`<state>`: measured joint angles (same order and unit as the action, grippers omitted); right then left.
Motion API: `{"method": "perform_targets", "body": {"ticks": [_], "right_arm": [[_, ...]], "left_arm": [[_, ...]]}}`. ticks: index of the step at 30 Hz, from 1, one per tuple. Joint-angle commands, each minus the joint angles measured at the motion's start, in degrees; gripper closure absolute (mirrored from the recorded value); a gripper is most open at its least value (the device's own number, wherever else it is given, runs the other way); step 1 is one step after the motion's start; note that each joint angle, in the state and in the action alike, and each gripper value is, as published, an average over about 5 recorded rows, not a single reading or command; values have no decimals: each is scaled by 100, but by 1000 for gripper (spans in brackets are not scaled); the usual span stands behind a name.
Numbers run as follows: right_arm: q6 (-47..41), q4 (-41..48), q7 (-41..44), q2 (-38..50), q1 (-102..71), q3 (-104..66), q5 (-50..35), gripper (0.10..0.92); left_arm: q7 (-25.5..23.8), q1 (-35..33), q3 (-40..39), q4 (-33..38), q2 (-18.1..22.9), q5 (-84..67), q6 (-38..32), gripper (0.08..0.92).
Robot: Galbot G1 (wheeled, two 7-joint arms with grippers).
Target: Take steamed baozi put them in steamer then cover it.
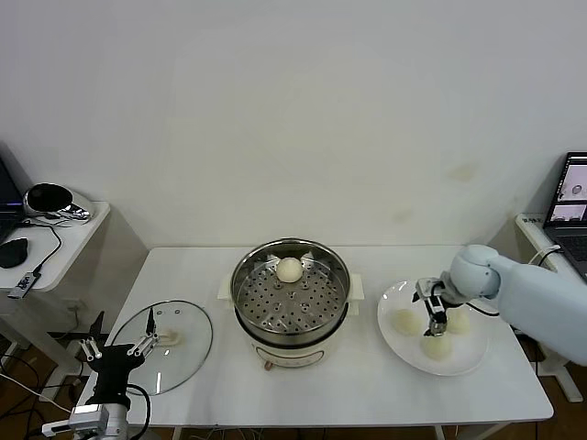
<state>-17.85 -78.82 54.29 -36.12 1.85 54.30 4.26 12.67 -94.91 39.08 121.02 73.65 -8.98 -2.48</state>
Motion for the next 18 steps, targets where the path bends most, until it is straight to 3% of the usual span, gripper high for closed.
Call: {"method": "perform_targets", "body": {"ticks": [1,12,18], "right_arm": [[55,472,-49,-384,-431,-367,216,203],[93,709,-42,-580,-510,-477,337,209],[94,747,-12,-628,-511,-506,343,335]], "left_arm": [[3,-9,-14,7,13,5,-7,177],[9,8,-65,7,42,47,-6,177],[10,13,-79,4,43,59,-6,177]]}}
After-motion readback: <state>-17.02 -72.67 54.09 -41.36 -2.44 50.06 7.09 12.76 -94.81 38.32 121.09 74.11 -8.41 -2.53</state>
